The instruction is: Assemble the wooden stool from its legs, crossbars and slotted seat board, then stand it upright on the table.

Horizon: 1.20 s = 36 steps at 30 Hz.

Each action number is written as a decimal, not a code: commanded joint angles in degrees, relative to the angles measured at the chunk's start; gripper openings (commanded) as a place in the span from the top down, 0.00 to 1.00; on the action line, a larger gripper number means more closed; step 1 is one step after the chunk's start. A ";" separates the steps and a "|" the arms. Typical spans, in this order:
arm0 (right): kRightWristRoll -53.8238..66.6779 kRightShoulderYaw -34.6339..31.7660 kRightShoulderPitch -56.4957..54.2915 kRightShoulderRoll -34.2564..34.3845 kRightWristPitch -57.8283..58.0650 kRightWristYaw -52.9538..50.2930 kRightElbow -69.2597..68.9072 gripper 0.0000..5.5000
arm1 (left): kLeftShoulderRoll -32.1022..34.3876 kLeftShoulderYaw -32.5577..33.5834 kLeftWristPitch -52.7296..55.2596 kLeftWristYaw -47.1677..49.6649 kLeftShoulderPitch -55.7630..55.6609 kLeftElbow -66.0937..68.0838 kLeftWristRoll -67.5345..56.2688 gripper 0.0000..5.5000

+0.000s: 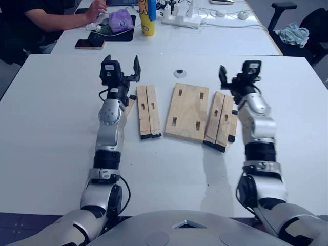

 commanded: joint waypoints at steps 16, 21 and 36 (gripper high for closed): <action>9.58 -6.98 17.42 -7.58 37.04 2.98 -19.76 0.24 | -1.36 -0.02 8.51 2.41 9.98 -14.37 0.12 0.15; 9.11 -6.82 18.02 -7.19 36.97 1.79 -20.39 0.24 | -1.47 -0.49 9.60 2.19 10.36 -15.29 0.19 0.15; 6.60 -2.89 22.47 -6.51 33.72 1.03 -22.32 0.24 | -0.63 -0.84 10.98 0.69 9.88 -15.73 -0.09 0.15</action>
